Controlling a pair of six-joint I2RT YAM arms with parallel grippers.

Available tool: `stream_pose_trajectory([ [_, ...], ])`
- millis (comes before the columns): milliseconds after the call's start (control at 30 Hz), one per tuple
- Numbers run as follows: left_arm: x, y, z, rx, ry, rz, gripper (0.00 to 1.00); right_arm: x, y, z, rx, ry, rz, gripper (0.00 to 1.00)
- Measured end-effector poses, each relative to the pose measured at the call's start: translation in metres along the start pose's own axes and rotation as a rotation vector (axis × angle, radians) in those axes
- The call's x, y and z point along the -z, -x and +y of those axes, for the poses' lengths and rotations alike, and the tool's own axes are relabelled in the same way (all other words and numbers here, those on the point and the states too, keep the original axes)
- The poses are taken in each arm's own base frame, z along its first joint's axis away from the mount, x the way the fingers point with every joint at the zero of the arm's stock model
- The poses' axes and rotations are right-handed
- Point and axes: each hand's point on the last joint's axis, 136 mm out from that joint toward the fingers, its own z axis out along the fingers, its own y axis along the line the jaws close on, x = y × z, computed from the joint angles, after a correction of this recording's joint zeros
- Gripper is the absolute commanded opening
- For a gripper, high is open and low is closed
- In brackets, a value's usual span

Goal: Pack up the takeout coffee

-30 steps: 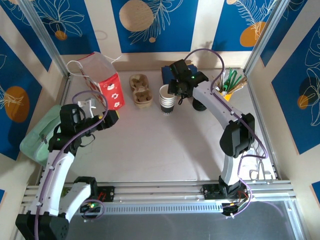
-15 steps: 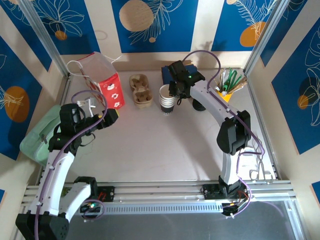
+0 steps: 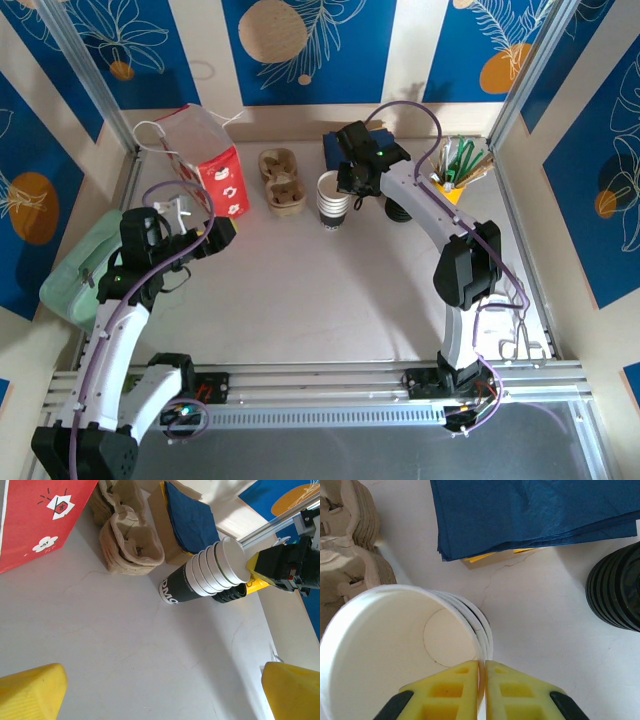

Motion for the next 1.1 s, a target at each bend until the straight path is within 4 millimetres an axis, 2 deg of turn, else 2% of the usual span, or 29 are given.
stream_pose_trajectory([
  [533, 0.000, -0.002, 0.002, 0.006, 0.009, 0.007, 0.99, 0.006, -0.002, -0.001, 0.014, 0.002, 0.013, 0.03],
  [700, 0.000, -0.004, 0.003, 0.011, 0.013, 0.015, 0.99, 0.026, 0.001, -0.003, 0.024, 0.020, 0.007, 0.02],
  [1100, -0.002, -0.004, 0.004, 0.019, 0.018, 0.022, 0.99, 0.104, 0.017, -0.008, 0.007, 0.132, -0.096, 0.03],
])
